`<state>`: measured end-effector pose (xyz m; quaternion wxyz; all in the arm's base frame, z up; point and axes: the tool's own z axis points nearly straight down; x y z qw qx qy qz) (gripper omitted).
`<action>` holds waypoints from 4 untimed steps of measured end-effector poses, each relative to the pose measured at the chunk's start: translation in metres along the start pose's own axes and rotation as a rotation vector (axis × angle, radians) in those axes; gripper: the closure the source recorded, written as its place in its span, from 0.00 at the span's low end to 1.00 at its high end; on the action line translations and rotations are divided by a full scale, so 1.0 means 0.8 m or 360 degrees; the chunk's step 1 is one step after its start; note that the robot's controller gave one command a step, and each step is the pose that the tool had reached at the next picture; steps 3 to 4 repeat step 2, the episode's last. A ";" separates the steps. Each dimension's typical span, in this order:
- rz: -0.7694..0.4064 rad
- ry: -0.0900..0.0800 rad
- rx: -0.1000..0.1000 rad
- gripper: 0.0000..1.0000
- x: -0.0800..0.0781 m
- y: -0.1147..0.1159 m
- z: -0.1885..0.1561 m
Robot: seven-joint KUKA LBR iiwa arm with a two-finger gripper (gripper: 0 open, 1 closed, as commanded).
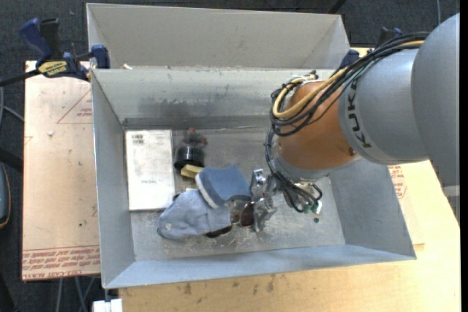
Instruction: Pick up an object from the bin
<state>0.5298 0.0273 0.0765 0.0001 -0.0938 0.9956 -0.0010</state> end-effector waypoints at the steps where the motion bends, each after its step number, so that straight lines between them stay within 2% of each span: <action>1: 0.0000 0.0001 -0.0003 1.00 0.001 0.001 -0.010; 2: -0.0002 0.0012 -0.0006 1.00 0.003 0.002 -0.028; 4: -0.0002 0.0012 -0.0006 1.00 0.003 0.002 -0.028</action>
Offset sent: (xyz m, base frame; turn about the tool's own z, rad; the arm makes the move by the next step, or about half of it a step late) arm 0.0000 -0.0002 0.0903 0.0000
